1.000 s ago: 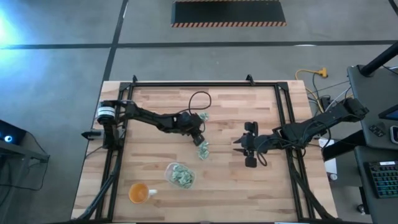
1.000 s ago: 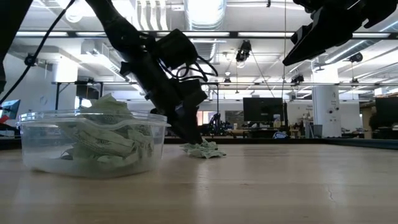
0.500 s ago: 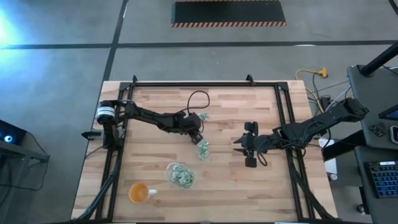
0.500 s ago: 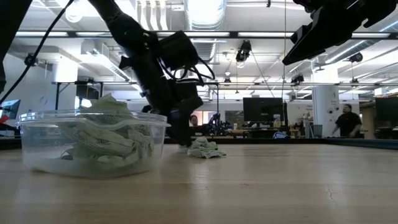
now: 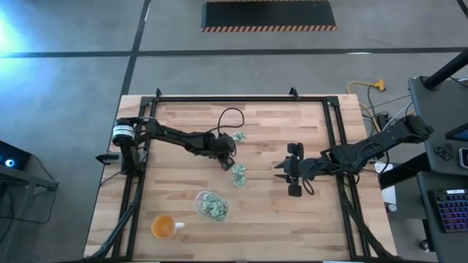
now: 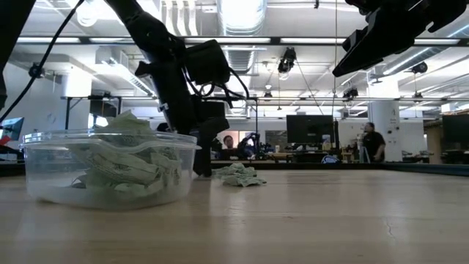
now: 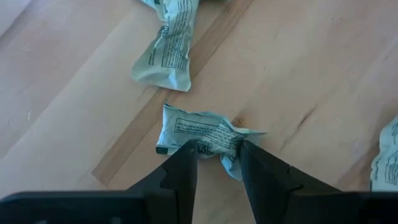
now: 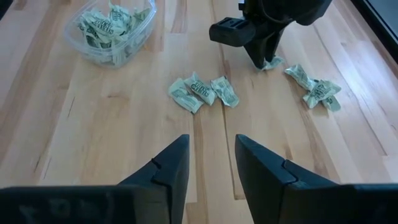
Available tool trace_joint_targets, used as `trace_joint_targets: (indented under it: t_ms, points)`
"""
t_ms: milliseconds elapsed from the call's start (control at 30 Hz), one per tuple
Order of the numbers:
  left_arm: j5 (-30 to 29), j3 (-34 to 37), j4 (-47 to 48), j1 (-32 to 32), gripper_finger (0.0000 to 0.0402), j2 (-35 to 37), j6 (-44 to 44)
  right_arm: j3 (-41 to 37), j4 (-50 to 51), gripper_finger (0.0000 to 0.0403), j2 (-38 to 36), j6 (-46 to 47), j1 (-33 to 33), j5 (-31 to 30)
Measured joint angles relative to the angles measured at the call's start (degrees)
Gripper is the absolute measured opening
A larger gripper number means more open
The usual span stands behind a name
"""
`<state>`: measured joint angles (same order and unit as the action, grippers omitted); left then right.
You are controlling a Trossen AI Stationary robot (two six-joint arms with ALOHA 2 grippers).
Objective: Pick and place Stevia / Truvia into bins
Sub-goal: Put the stevia packet into the transparent container
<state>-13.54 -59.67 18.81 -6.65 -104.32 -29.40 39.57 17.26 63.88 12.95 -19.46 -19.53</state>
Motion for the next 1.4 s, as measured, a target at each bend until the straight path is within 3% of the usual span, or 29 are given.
trace_joint_targets:
  t_ms: [200, 467, 833, 1067, 1400]
  points:
    - [0.17, 0.06, 0.87, 0.10, 0.0093, 0.45, 1.80, -0.14, -0.07, 0.0117, 0.00, -0.01, 0.00, 0.00]
    - [0.17, 0.06, 1.48, 0.54, 0.0006, 1.04, 3.66, -0.26, -0.04, 0.0116, 0.00, -0.02, 0.00, -0.02]
    - [0.00, 0.12, 6.03, 3.03, 0.0001, 6.10, 5.91, -0.32, -0.09, 0.0112, 0.00, -0.04, -0.04, -0.04]
    - [1.01, 1.29, 11.38, 10.50, 0.0000, 14.18, 6.39, -0.52, 0.02, 0.0107, 0.02, -0.07, -0.04, -0.09]
    - [2.99, 5.90, 11.98, 27.23, 0.0000, 20.76, 8.07, -0.81, -0.07, 0.0103, 0.02, -0.04, -0.02, -0.09]
